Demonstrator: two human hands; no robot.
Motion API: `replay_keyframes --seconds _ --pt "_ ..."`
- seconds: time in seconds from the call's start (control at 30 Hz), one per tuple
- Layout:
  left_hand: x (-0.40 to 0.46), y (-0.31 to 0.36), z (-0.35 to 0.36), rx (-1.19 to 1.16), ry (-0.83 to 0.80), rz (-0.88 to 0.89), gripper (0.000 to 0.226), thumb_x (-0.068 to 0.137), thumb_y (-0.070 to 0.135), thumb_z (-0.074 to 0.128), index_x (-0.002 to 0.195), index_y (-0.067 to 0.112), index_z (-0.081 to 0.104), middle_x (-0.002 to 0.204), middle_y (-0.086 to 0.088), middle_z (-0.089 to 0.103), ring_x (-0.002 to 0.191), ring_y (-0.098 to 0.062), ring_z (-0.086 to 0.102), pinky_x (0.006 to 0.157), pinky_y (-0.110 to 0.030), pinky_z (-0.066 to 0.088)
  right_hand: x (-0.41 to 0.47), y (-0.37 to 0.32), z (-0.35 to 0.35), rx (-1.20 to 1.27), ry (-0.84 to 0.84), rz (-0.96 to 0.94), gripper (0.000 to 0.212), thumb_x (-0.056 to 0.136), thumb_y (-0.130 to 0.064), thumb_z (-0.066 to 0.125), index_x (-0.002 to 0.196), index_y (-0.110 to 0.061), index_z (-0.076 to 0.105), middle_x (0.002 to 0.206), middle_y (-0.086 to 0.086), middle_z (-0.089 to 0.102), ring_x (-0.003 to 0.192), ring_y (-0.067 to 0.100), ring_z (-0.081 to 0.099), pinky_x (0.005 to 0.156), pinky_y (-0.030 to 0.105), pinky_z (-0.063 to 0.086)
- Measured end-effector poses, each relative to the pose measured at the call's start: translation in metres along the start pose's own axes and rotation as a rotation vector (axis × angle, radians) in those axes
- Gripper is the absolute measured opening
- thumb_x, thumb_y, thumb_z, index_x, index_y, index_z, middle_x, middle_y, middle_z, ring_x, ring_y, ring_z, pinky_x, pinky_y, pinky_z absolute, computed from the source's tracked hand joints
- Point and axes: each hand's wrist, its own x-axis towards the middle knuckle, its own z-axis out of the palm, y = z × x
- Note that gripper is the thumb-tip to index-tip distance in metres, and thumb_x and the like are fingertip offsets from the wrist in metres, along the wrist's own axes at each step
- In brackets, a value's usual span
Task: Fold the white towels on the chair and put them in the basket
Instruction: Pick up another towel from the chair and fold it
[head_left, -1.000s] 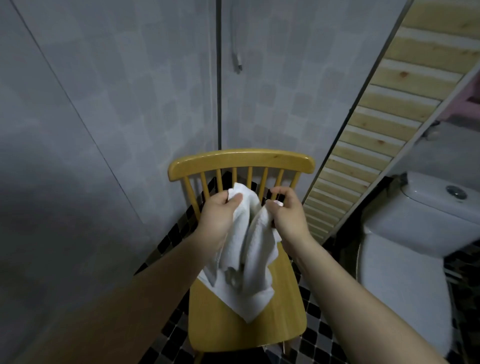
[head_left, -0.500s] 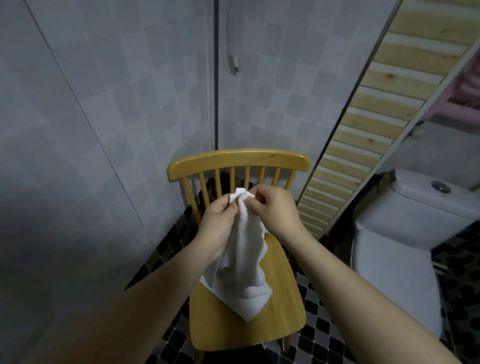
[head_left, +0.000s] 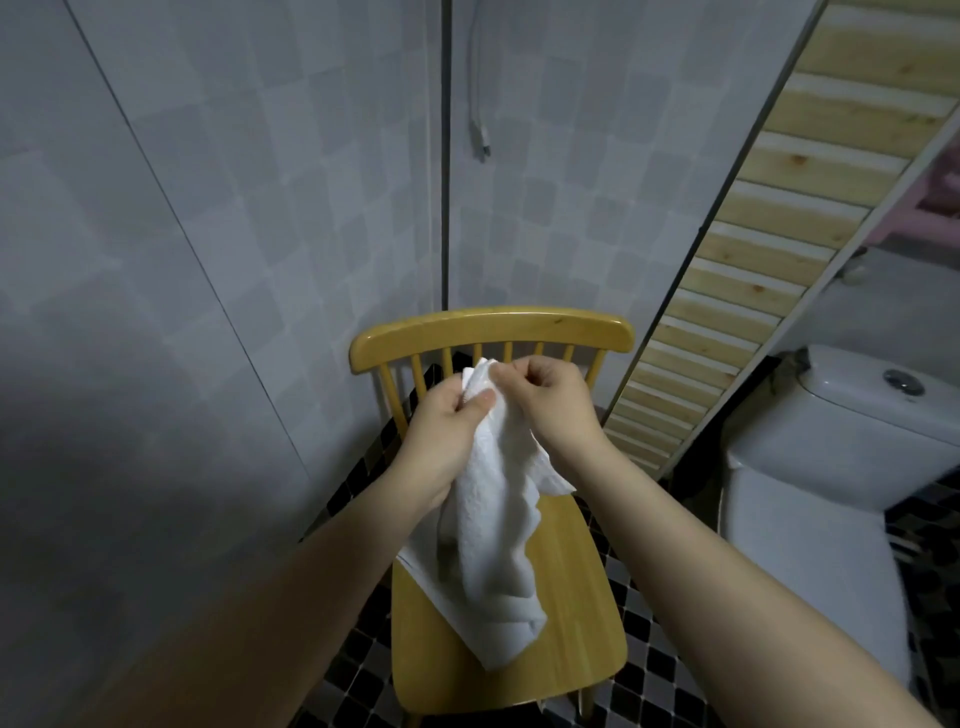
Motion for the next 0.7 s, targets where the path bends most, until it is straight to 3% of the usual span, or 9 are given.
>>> replay_keyframes --seconds 0.13,0.2,0.23,0.3,0.37,0.43,0.53,0.6,0.7 --pt "0.002 0.022 0.0 -0.05 0.089 0.047 0.019 0.097 0.017 0.046 0.088 0.02 0.063 0.091 -0.001 0.068 0.091 -0.016 0.063 0.084 -0.031 0.048 -0.003 -0.001 -0.009 0.111 -0.094 -0.019 0.039 0.098 -0.03 0.044 0.077 -0.001 0.059 0.067 0.004 0.053 0.065 0.015 0.048 0.066 0.03 0.04" --pt "0.004 0.041 0.002 -0.158 0.115 0.063 0.019 0.096 0.018 0.047 0.086 0.019 0.062 0.088 -0.003 0.066 0.087 -0.018 0.062 0.084 -0.033 0.047 -0.008 0.004 -0.013 0.156 -0.243 0.024 0.045 0.098 -0.04 0.036 0.101 -0.008 0.067 0.095 0.0 0.069 0.09 0.013 0.063 0.085 0.028 0.047" --pt "0.005 0.05 0.004 -0.212 0.113 0.082 0.019 0.096 0.017 0.046 0.085 0.018 0.062 0.085 -0.003 0.065 0.083 -0.017 0.061 0.082 -0.032 0.047 -0.011 0.009 -0.015 0.194 -0.319 0.053 0.043 0.097 -0.044 0.036 0.113 -0.016 0.065 0.111 -0.004 0.068 0.106 0.009 0.062 0.095 0.026 0.044" --pt "0.006 0.072 0.007 -0.296 0.074 0.139 0.02 0.096 0.014 0.046 0.086 0.017 0.062 0.081 -0.001 0.063 0.079 -0.014 0.06 0.079 -0.029 0.047 -0.019 0.016 -0.019 0.15 -0.402 0.076 0.036 0.092 -0.049 0.043 0.117 -0.029 0.061 0.12 -0.011 0.063 0.113 0.004 0.058 0.099 0.024 0.042" --pt "0.005 0.093 0.011 -0.352 0.034 0.206 0.021 0.096 0.012 0.045 0.085 0.017 0.061 0.077 0.0 0.062 0.076 -0.012 0.058 0.078 -0.027 0.047 -0.024 0.019 -0.023 -0.071 -0.453 0.12 0.04 0.083 -0.054 0.058 0.115 -0.031 0.061 0.12 -0.01 0.063 0.11 0.008 0.059 0.097 0.03 0.045" --pt "0.002 0.11 0.012 -0.361 0.012 0.273 0.022 0.097 0.011 0.044 0.085 0.017 0.062 0.079 0.001 0.061 0.083 -0.015 0.057 0.088 -0.032 0.046 -0.025 0.021 -0.028 -0.458 -0.486 0.11 0.052 0.076 -0.059 0.062 0.114 -0.023 0.062 0.118 -0.005 0.064 0.106 0.014 0.059 0.095 0.033 0.045" --pt "0.003 0.129 0.006 -0.378 0.045 0.309 0.022 0.097 0.014 0.043 0.088 0.018 0.062 0.09 -0.002 0.062 0.099 -0.02 0.056 0.101 -0.038 0.04 -0.026 0.007 -0.04 -0.704 -0.459 0.078 0.032 0.088 -0.05 0.053 0.1 -0.021 0.06 0.105 0.0 0.061 0.095 0.018 0.054 0.079 0.029 0.04" --pt "0.002 0.135 -0.001 -0.358 0.104 0.348 0.023 0.097 0.014 0.043 0.084 0.019 0.062 0.087 -0.002 0.062 0.093 -0.02 0.058 0.094 -0.037 0.044 -0.029 -0.008 -0.056 -0.801 -0.384 0.09 0.038 0.093 -0.052 0.043 0.103 -0.022 0.063 0.102 0.005 0.061 0.095 0.022 0.055 0.077 0.03 0.043" --pt "0.001 0.125 -0.013 -0.21 0.274 0.395 0.027 0.096 0.014 0.046 0.074 0.02 0.058 0.073 0.003 0.056 0.071 -0.013 0.052 0.072 -0.03 0.042 -0.026 -0.024 -0.075 -1.188 -0.39 0.146 0.042 0.099 -0.047 0.029 0.118 -0.026 0.061 0.102 0.014 0.059 0.107 0.029 0.057 0.089 0.033 0.042"
